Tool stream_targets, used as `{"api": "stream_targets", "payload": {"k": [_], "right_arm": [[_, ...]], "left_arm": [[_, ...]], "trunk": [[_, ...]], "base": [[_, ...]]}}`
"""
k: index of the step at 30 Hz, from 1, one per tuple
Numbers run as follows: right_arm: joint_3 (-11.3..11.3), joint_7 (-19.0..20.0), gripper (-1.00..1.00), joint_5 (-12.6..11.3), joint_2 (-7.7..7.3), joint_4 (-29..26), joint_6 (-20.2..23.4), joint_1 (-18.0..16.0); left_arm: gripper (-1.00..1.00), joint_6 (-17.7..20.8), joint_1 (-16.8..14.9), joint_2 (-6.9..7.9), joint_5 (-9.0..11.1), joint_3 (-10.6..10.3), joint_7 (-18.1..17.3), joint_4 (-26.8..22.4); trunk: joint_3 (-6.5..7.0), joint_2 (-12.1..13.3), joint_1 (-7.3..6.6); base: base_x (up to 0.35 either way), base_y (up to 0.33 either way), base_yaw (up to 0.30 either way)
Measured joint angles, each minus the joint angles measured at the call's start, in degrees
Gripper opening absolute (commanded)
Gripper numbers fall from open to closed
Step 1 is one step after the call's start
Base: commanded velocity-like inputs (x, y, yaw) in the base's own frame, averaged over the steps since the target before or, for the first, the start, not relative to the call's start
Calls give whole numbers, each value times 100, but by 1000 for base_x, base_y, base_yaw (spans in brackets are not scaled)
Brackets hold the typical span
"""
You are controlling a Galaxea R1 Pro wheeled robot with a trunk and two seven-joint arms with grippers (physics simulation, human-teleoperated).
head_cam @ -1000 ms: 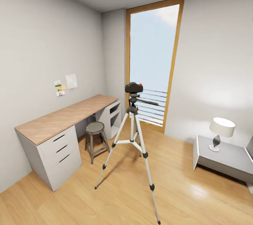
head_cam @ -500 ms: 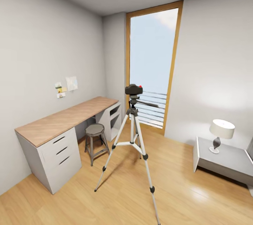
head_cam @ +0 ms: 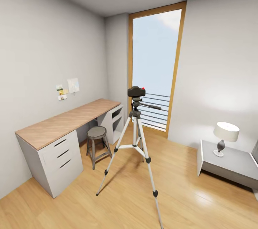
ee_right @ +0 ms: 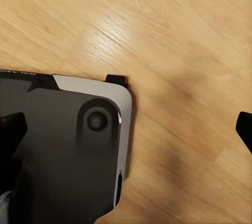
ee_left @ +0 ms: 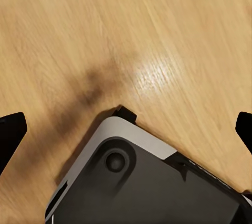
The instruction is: Attach the digital camera to the camera tripod in the bedroom.
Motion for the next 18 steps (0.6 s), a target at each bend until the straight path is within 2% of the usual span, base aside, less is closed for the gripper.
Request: {"api": "stream_targets", "payload": {"k": [13, 18], "right_arm": [[-5, 1, 100, -26, 1, 8, 22, 0], [-6, 3, 100, -27, 3, 8, 19, 0]], "left_arm": [[100, 42, 7, -92, 16, 11, -38, 47], [100, 67, 133, -113, 6, 7, -40, 59]], "trunk": [[0, 0, 0], [0, 0, 0]], "base": [[0, 0, 0], [0, 0, 0]]}}
